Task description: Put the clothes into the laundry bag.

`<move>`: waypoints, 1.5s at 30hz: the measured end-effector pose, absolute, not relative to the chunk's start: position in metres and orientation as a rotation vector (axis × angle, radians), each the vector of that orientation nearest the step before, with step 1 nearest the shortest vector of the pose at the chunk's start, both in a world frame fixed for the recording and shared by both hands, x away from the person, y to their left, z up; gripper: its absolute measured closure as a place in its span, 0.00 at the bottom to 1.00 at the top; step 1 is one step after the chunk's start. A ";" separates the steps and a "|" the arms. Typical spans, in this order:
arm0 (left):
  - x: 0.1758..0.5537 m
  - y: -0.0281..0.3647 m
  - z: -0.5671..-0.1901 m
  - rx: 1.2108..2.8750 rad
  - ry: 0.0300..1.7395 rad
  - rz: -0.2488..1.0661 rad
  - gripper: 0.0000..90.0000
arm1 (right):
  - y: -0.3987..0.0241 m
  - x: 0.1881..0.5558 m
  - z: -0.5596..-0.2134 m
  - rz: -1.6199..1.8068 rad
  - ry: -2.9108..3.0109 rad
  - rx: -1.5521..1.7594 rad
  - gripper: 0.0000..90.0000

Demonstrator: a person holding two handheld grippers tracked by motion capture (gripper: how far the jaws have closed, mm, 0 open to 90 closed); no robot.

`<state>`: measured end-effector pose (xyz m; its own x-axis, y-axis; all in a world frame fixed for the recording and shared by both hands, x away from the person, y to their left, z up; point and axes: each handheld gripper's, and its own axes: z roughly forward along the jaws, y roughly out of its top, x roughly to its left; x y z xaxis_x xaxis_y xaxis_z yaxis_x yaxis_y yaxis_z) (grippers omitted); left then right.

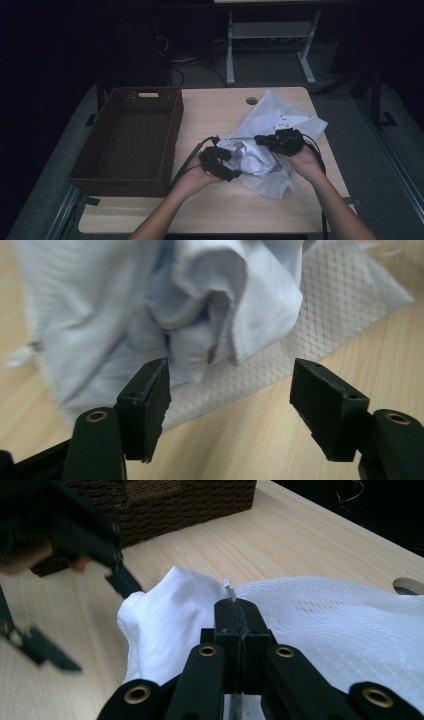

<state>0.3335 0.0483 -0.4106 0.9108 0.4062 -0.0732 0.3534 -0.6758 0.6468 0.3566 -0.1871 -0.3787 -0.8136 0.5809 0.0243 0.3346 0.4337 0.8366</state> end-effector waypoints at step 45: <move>0.353 0.026 -0.402 2.319 0.542 0.163 0.96 | -0.232 0.317 -0.386 1.172 2.458 0.856 0.96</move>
